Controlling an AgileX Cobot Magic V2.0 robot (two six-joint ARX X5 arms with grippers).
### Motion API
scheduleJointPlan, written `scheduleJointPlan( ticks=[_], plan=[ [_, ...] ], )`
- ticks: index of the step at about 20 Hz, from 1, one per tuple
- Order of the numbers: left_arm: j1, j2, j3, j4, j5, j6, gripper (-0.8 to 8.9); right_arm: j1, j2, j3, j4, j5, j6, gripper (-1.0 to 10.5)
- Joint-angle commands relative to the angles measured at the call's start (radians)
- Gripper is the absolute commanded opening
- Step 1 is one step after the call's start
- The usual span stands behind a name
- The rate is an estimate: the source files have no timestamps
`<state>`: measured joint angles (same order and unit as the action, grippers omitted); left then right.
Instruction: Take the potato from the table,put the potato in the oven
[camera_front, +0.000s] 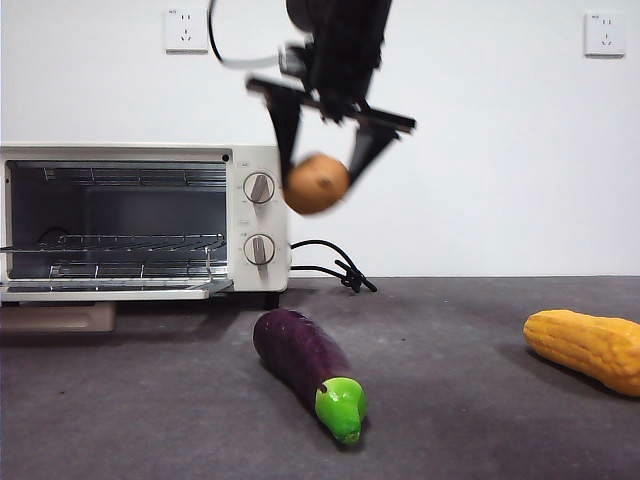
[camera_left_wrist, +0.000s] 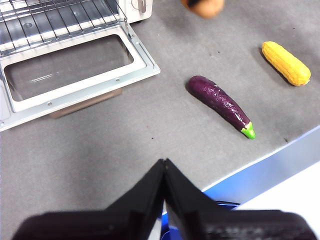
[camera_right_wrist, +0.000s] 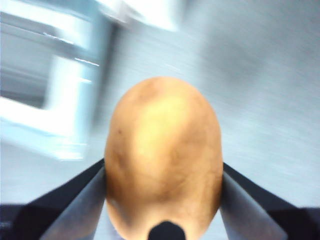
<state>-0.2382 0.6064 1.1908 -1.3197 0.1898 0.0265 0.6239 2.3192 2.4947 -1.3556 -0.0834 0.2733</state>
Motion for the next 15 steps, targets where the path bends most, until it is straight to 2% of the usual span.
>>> scheduleJointPlan(
  ticks=[1,2,5,9,10,11,15],
  plan=[
    [-0.003,-0.003,-0.006,0.003,0.001,0.01,-0.04,0.036,0.006,0.049,-0.016,-0.13,0.049,0.6],
    [-0.003,-0.003,-0.006,0.003,0.001,0.01,-0.04,0.062,0.006,0.053,0.018,-0.161,0.049,0.6],
    [-0.003,-0.003,-0.006,0.003,0.001,0.01,-0.05,0.132,0.006,0.053,0.143,-0.142,0.048,0.6],
    [-0.003,-0.003,-0.006,0.003,0.001,0.01,-0.04,0.229,0.006,0.053,0.368,0.024,0.028,0.6],
    [-0.003,-0.003,-0.006,0.003,0.001,0.01,-0.04,0.246,0.006,0.053,0.425,0.042,0.003,0.6],
    [-0.003,-0.003,-0.006,0.003,0.001,0.01,-0.04,0.256,0.006,0.053,0.464,0.04,-0.016,0.6],
    [-0.003,-0.003,-0.006,0.003,0.001,0.01,-0.04,0.274,0.008,0.053,0.504,0.033,-0.016,0.6]
  ],
)
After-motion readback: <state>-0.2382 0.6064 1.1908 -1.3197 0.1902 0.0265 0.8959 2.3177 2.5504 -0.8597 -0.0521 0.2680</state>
